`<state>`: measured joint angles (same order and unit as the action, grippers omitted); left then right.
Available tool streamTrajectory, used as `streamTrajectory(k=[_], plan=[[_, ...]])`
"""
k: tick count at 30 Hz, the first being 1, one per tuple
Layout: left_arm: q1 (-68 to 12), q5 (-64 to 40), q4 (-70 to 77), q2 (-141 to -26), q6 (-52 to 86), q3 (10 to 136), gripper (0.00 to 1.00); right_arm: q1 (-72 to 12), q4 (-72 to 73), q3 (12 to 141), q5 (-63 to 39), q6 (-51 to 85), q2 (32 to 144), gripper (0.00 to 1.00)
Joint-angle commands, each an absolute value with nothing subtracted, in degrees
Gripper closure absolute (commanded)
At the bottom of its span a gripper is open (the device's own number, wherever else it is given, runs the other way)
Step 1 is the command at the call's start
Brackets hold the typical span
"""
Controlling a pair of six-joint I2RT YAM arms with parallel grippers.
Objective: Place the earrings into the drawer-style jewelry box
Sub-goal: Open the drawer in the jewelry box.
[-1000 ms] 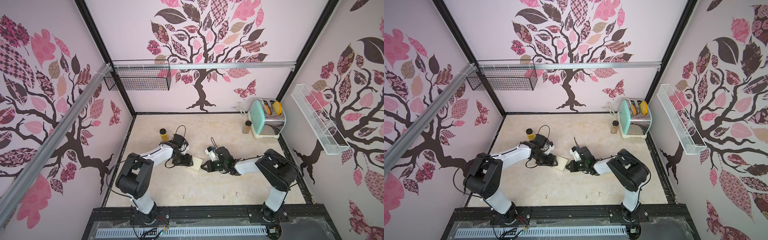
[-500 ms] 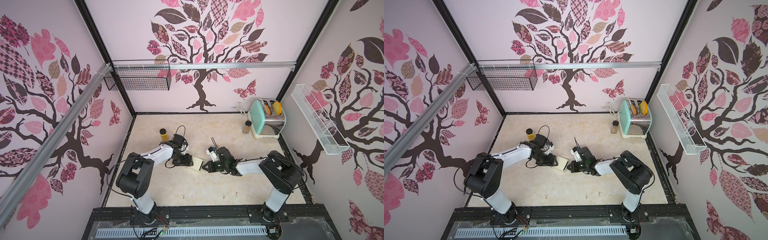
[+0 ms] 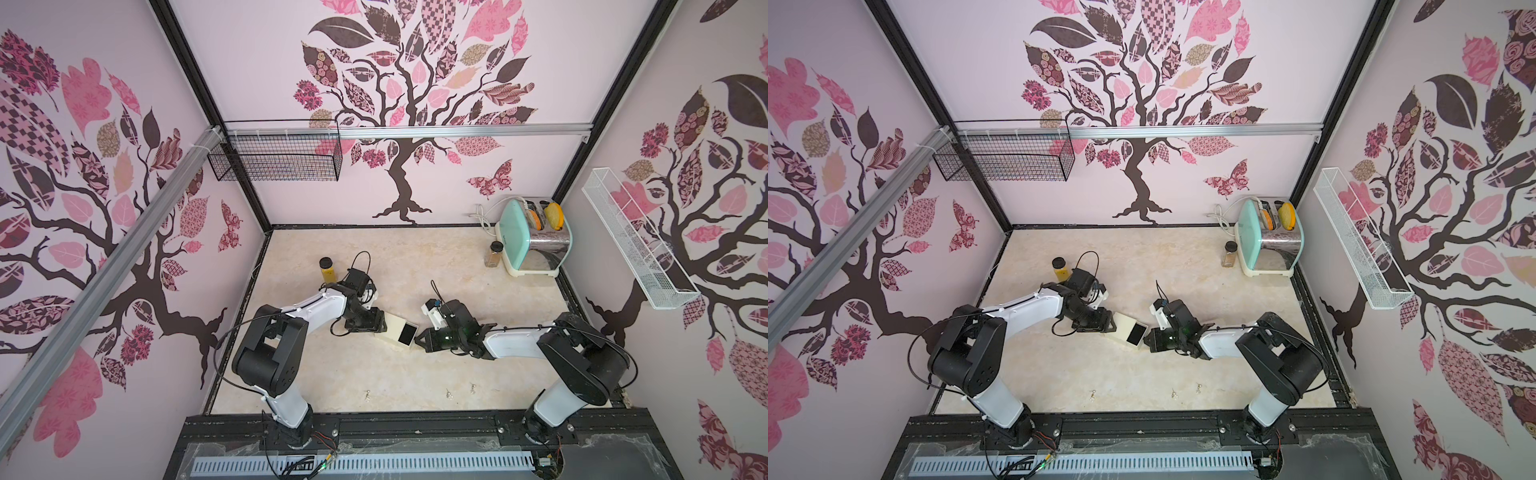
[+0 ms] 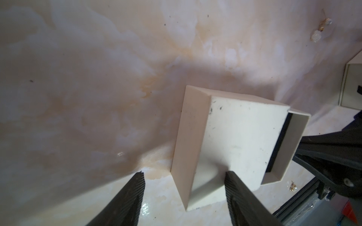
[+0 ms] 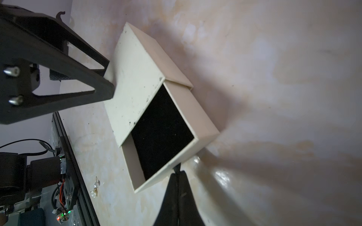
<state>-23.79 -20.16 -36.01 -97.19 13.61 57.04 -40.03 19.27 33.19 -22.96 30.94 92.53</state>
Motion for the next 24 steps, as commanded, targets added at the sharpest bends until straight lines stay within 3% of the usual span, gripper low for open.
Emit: streamTrajectory(k=[1, 24], plan=[[-24.0, -12.0, -36.8, -100.4, 13.7, 54.9, 0.33, -40.0, 16.3, 32.5, -22.3, 30.1, 91.0, 1.0], [-24.0, -12.2, -37.0, -99.8, 13.1, 54.8, 0.33, -39.9, 14.7, 32.5, -21.8, 28.7, 90.1, 1.0]])
